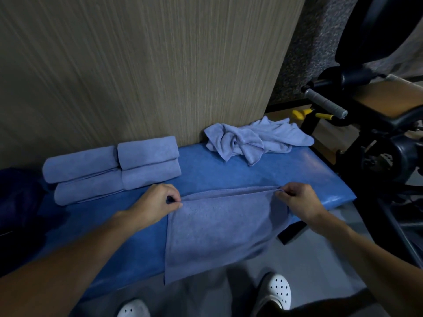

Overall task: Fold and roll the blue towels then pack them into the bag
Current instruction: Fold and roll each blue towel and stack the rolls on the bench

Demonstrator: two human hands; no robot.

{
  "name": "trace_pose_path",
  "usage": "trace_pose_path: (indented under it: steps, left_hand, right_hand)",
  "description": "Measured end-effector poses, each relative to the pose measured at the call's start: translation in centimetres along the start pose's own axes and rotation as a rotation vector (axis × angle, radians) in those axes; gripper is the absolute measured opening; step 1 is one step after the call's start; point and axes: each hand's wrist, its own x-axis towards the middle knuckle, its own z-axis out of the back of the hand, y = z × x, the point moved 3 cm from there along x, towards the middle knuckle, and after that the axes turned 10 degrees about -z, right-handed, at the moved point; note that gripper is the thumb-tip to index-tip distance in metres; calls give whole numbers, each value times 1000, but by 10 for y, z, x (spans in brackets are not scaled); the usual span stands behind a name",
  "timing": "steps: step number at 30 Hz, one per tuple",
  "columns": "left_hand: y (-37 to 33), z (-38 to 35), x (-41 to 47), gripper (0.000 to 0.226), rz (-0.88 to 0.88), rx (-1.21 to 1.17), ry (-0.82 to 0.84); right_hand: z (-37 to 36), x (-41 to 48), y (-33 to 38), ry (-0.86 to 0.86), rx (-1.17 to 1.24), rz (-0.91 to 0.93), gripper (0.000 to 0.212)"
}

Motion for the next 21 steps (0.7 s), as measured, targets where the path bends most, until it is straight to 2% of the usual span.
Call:
trace_pose_path:
  steps: [8,16,18,21]
  left_hand:
    - [-19,25,-5,21,6,-47,-70]
    - [-83,97,-27,18,-115,52,-210]
    - [-103,115,-35,21,-173,50,-250]
    - [-125,139,-44,25,-226,44,-244]
  right_hand:
    - [9,-8,5,10,201,-50,23]
    - [56,-46,42,25,478,56,16]
    - [71,-61,53,50,495,102,11]
    - [92,-81,68,43,512,155,16]
